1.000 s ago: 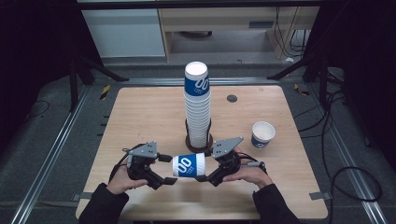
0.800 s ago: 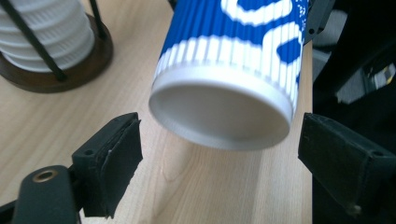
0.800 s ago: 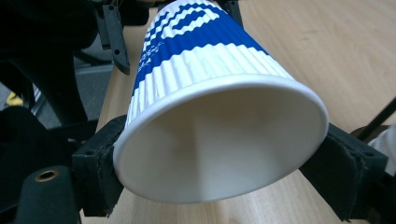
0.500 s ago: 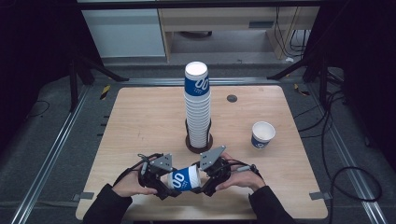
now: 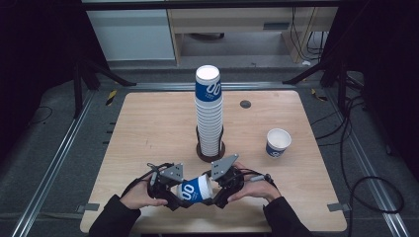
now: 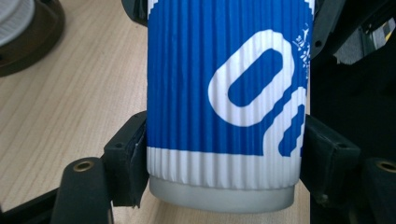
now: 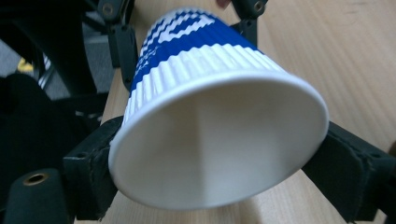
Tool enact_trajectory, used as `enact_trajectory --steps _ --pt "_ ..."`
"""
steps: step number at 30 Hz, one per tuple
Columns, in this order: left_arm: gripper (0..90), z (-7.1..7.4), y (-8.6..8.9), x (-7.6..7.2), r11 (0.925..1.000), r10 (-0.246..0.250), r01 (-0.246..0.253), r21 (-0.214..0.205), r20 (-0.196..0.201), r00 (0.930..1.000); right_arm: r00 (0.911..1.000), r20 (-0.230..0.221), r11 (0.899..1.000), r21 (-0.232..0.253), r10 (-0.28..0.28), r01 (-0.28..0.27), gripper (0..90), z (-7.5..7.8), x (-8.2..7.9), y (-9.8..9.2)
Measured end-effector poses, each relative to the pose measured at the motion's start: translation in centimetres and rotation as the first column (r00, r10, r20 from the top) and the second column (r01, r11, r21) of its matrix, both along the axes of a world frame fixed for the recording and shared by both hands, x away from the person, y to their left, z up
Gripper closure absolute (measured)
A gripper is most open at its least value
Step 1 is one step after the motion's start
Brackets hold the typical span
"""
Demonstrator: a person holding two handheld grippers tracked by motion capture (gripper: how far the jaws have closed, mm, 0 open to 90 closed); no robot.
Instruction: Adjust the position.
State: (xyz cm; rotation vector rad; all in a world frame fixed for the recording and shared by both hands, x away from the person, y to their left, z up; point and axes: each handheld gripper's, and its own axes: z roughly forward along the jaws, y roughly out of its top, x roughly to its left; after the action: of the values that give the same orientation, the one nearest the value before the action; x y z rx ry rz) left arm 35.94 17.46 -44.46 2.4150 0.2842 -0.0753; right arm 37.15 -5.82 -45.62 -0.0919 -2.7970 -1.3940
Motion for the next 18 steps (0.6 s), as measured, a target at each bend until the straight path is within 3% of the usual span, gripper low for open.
enact_trajectory --steps 4,8,14,18 --pt "27.3 0.3 0.7 0.4 0.9989 0.029 -0.029 -0.036 0.006 0.9996 0.9986 -0.009 0.997 0.06 -0.052 0.052 8.4 0.8 0.4 -0.8" --pt "27.3 0.7 1.6 0.6 0.9935 0.065 -0.064 -0.094 0.014 0.9978 0.9951 -0.027 0.987 0.128 -0.095 0.098 7.4 1.6 0.9 -1.6" --pt "27.3 1.5 2.8 0.9 0.9723 0.109 -0.101 -0.211 0.027 0.9937 0.9894 -0.065 0.967 0.211 -0.13 0.141 6.8 2.2 1.3 -2.4" --pt "27.3 1.8 2.8 0.7 0.9655 0.111 -0.099 -0.241 0.036 0.9932 0.9876 -0.086 0.959 0.241 -0.131 0.149 6.9 2.2 1.3 -2.4"
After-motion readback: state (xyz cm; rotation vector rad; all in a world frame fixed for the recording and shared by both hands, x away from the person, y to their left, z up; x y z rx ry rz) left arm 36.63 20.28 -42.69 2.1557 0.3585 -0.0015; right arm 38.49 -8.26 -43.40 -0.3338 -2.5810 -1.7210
